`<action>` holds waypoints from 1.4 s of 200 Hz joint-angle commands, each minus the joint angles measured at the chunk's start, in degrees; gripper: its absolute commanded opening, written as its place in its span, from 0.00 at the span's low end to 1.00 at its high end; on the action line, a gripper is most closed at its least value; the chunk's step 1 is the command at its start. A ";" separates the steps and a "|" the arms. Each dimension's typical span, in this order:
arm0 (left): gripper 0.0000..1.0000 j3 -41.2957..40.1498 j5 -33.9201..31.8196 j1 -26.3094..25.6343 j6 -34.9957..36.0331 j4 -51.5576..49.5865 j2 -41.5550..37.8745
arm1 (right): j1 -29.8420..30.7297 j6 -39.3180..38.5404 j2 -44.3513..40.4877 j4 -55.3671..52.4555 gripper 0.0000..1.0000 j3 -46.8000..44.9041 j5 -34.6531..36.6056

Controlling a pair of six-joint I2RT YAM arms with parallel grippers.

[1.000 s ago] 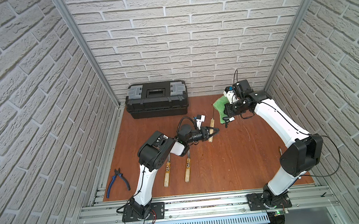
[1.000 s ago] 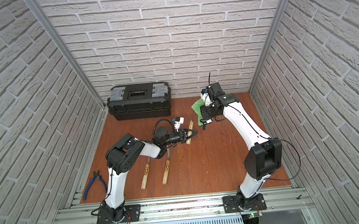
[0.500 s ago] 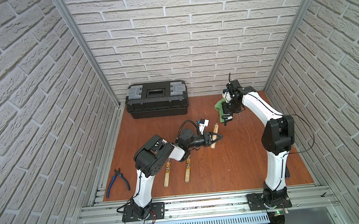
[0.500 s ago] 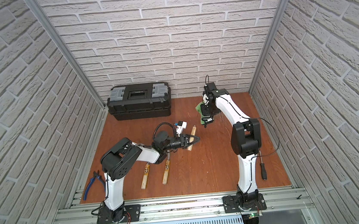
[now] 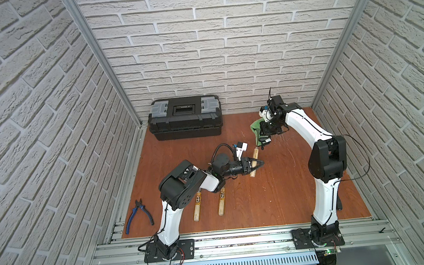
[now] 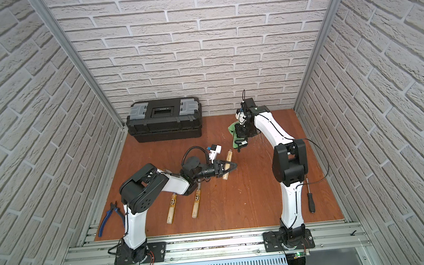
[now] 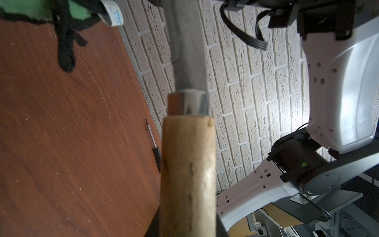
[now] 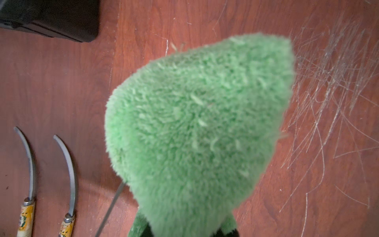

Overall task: Wipe small sickles with rags
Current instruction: Wipe the small sickle.

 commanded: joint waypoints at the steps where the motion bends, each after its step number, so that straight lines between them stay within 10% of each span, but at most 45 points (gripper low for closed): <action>1: 0.00 1.39 0.85 -0.11 -0.05 5.18 1.97 | 0.60 -1.08 -6.53 3.94 0.03 -1.89 -6.14; 126: 0.00 6.60 3.47 4.24 -0.80 5.12 4.76 | 3.98 -4.18 -16.41 6.50 0.03 -12.66 -18.09; 189: 0.00 5.33 3.43 4.45 -0.54 5.13 2.47 | 1.41 4.44 -23.68 11.48 0.02 -17.59 0.99; 280: 0.00 4.15 1.86 0.76 -0.40 5.16 0.22 | 0.72 7.18 -9.12 15.16 0.03 -7.28 4.08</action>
